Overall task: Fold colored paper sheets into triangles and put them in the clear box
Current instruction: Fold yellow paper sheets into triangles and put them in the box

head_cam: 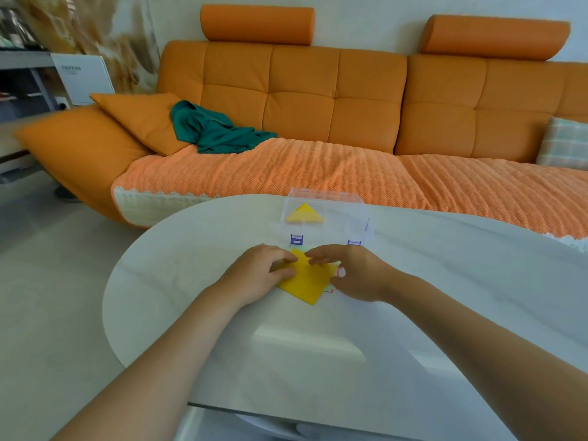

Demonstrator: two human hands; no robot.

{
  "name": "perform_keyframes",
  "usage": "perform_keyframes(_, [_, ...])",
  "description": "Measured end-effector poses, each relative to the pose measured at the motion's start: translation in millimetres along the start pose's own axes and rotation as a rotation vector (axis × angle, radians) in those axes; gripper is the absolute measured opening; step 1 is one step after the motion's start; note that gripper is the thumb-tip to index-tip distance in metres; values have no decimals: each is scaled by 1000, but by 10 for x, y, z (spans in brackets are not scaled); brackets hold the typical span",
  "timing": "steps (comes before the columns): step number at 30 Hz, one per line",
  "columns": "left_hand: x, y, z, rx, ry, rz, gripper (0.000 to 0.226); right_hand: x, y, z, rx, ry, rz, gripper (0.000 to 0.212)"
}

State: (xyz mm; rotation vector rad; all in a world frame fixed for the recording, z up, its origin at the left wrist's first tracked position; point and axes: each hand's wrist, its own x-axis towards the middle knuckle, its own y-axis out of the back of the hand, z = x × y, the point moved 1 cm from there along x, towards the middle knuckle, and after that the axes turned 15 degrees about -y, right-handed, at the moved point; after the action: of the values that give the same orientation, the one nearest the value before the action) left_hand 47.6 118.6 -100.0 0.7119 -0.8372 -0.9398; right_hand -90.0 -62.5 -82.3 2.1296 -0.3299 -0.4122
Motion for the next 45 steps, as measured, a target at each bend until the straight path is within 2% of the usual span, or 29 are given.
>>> perform_keyframes(3, [13, -16, -5, -11, 21, 19, 32, -9, -6, -6, -44, 23, 71, 36])
perform_keyframes(4, [19, -12, -7, -14, 25, 9, 34, -17, -7, -9, -85, 30, 89, 34])
perform_keyframes(7, [17, 5, -13, -28, 32, -79, 53, -59, -48, -12, -159, 46, 45, 64])
perform_keyframes(9, [9, 1, -17, -15, 6, -100, 57, -49, -93, -25, -153, 65, 48, 69])
perform_keyframes(13, [10, -35, -33, -7, -42, -10, 44, 24, -152, -49, -78, 34, 118, 43])
perform_keyframes(15, [25, -58, -38, -10, -46, 25, 41, 39, -156, -69, -29, -4, 131, 39])
perform_keyframes(18, [51, -84, -48, 2, -54, 74, 35, 38, -155, -85, 71, -60, 134, 39])
perform_keyframes(23, [76, -68, -6, -34, 5, 144, 27, 44, -148, -48, 171, -24, 159, 39])
perform_keyframes(29, [88, -18, -14, -97, 57, 159, 22, -2, -83, 3, 92, 50, 173, 64])
perform_keyframes(32, [87, 13, -11, -120, 68, 156, 20, 10, -63, 24, -6, 116, 252, 46])
perform_keyframes(36, [52, 27, 15, -128, 60, 101, 22, -8, -77, 17, -193, 346, 405, 28])
perform_keyframes(38, [25, 51, 40, -95, 55, 28, 40, -15, -78, 13, -275, 411, 490, 25])
perform_keyframes(40, [-1, 69, 79, -35, 10, -73, 57, -33, -77, 14, -332, 407, 523, 17])
perform_keyframes(45, [-25, 65, 149, 64, -83, -186, 43, -90, -49, 61, -364, 258, 366, 15])
